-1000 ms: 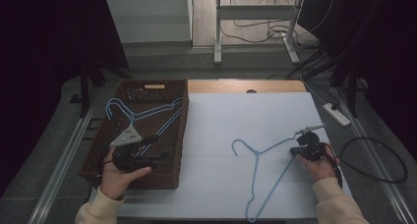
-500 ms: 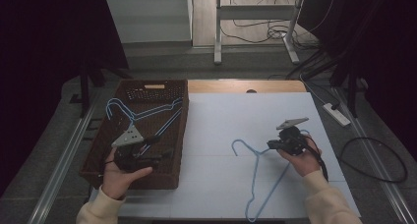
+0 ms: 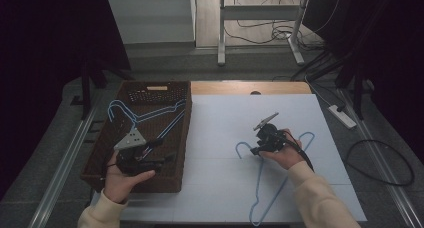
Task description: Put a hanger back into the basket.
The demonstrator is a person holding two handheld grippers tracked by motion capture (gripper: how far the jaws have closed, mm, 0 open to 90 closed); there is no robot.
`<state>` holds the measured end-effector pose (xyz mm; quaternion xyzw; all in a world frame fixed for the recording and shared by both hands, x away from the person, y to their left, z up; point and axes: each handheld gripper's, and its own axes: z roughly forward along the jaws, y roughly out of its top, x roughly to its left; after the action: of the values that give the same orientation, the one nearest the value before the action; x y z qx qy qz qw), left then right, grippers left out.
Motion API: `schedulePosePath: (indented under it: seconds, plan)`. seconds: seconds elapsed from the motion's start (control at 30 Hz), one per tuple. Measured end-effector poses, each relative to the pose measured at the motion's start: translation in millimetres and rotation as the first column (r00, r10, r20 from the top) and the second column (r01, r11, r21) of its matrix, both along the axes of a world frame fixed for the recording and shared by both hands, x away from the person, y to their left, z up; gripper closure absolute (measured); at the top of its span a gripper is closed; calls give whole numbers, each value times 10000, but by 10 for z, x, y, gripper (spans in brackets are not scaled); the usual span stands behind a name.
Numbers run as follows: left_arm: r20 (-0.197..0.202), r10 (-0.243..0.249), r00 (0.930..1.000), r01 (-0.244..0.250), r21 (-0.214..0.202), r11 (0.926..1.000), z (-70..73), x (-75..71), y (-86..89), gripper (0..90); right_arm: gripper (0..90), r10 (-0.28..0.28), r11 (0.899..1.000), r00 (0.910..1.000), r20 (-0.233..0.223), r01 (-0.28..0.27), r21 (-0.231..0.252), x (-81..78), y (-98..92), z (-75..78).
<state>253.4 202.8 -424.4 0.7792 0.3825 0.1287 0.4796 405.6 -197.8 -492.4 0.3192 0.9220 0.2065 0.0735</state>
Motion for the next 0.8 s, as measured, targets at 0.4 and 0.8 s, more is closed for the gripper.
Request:
schedulePosePath:
  seconds: [0.4,0.8]
  plan:
    - [-10,2,10000,-2,58,10000,-3,2,-18,309,722,229,9962,9987,-446,-265,-827,24,96,-49]
    - [11,-40,10000,39,56,10000,1,-8,-32,309,866,-723,9967,9969,-318,710,-391,20,116,-1]
